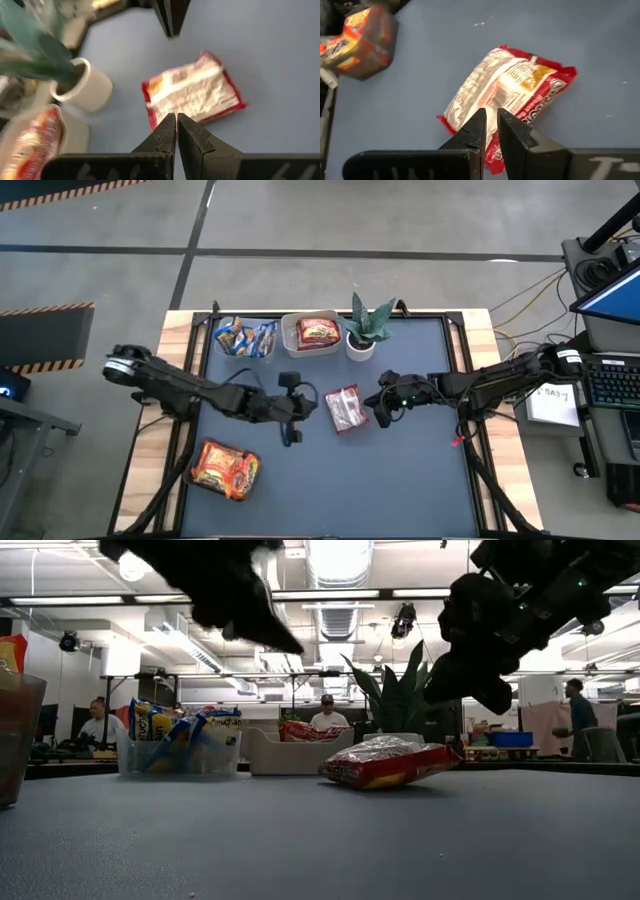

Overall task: Sort Maruchan noodles
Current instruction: Put the red noodle pack into the gray bin

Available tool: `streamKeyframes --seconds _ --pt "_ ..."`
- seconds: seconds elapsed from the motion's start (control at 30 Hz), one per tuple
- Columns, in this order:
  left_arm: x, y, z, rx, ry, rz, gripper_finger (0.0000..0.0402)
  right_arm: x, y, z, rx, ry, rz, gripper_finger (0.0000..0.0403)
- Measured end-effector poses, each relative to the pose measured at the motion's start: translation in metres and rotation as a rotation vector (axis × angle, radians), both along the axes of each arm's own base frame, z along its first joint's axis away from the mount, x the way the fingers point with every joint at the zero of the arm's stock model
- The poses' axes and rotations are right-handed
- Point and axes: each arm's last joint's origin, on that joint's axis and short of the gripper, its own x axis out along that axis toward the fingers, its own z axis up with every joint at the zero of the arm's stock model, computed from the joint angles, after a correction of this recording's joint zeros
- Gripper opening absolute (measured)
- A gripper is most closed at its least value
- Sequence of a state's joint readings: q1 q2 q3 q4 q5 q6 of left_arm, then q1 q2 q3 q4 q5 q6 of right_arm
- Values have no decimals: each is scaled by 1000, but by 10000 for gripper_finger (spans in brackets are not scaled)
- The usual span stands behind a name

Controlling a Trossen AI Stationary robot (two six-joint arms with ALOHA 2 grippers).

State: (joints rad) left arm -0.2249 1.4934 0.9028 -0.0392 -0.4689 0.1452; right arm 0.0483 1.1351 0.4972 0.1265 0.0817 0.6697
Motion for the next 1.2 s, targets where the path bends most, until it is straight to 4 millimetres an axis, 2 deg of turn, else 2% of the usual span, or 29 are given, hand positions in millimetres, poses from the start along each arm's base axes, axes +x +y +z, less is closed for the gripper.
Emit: streamKeyframes --seconds 0.27,0.43,0.63,0.8,1.0,1.2 --pt "36 28 -51 -181 43 -61 0 -3 -3 -5 -16 13 -90 36" --pt "52 38 -56 -190 49 -40 0 -4 -4 -6 -15 27 -90 53" --pt "62 51 -56 -259 52 -86 0 -4 -12 -8 30 31 -160 129" --pt "60 49 -59 -308 83 -133 0 -1 -10 -13 78 39 -186 199" --pt "60 49 -66 -340 112 -217 0 14 -10 -33 113 41 -220 270" --pt "61 50 -76 -348 140 -217 0 24 -20 -48 147 46 -272 317"
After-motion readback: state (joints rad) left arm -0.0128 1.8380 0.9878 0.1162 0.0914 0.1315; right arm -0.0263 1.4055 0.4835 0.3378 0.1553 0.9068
